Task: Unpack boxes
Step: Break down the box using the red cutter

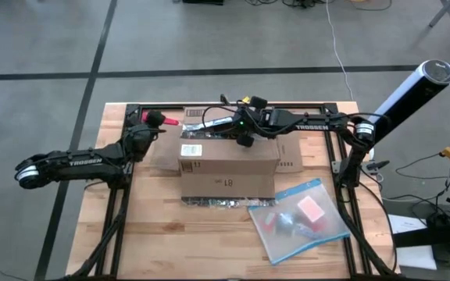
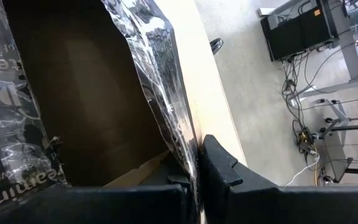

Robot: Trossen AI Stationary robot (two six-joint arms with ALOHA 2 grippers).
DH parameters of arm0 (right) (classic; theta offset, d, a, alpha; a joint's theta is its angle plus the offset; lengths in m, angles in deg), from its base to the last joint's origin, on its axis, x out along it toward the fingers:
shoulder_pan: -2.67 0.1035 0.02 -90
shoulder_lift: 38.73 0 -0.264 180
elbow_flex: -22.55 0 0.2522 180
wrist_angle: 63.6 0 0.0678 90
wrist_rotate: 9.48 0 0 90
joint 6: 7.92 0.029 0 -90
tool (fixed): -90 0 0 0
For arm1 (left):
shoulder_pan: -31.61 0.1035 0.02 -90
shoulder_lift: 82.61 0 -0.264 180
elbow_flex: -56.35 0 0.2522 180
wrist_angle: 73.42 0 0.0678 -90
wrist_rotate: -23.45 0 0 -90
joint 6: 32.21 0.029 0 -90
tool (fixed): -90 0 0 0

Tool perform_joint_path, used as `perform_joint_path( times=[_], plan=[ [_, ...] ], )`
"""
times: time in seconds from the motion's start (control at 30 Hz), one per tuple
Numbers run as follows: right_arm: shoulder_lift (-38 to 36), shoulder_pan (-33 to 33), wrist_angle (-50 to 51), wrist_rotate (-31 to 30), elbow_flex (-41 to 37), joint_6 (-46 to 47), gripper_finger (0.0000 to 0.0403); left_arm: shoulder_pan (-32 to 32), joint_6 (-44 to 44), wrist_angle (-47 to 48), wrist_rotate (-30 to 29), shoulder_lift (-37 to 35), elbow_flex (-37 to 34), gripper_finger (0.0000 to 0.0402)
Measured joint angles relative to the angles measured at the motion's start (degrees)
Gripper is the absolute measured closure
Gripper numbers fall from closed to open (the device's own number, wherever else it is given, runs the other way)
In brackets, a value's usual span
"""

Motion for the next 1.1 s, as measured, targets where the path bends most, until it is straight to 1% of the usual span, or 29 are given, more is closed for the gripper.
perform_joint_path(
  times=[0.4,0.7,0.77,0.93,1.1],
  plan=[
    [0.0,0.0,-0.04,0.35,0.0,0.1,0.0403,-0.02,0.44,-0.26,-0.7,-0.35,-0.02,0.0373],
    [0.0,0.0,-0.14,0.53,-0.01,0.53,0.0403,-0.07,0.08,-1.01,0.11,0.16,-0.04,0.0373],
    [0.0,0.0,-0.15,0.51,-0.02,0.6,0.0403,-0.07,0.15,-1.3,1.44,0.16,-0.09,0.0373],
    [-0.04,0.0,-0.21,0.52,-0.07,0.64,0.0403,-0.51,0.37,-1.34,7.13,0.18,-0.13,0.0373],
    [-0.07,-0.06,-0.44,0.48,-0.09,1.72,0.0402,-2.17,-0.62,-1.67,10.61,0.18,-0.2,0.0373]
  ],
)
